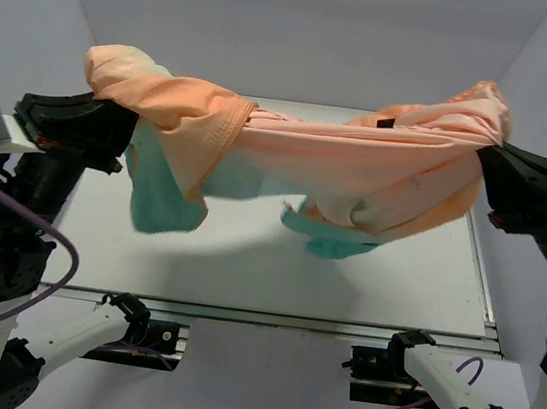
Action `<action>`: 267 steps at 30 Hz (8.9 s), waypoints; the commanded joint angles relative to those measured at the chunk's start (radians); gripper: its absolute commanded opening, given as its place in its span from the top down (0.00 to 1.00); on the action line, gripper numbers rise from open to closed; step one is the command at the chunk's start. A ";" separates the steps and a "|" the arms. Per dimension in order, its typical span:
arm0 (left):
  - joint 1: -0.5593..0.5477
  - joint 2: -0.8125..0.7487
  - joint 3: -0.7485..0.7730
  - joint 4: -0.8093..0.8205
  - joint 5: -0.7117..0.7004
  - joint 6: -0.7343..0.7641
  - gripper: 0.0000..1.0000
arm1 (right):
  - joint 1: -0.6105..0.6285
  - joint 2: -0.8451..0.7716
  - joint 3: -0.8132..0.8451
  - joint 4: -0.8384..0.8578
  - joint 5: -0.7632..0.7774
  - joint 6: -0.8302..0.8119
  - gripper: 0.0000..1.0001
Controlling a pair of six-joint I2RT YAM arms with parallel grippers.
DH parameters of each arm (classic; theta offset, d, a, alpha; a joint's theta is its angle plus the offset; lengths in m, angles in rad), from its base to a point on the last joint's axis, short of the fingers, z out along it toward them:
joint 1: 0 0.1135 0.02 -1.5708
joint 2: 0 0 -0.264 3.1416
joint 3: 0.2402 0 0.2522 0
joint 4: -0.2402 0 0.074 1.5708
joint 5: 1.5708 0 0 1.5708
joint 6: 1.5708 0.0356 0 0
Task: Zip up the jacket
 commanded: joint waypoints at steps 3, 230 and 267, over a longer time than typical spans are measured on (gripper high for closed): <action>0.004 0.056 0.148 -0.123 0.043 -0.014 1.00 | -0.005 0.067 0.153 -0.068 -0.019 0.106 1.00; 0.127 0.471 -0.802 -0.358 -0.115 -0.440 0.02 | 0.517 0.315 -1.159 0.345 0.392 0.177 1.00; -0.048 0.708 -0.667 -0.424 -0.316 -0.336 0.11 | 0.537 0.262 -1.308 0.653 0.601 0.227 1.00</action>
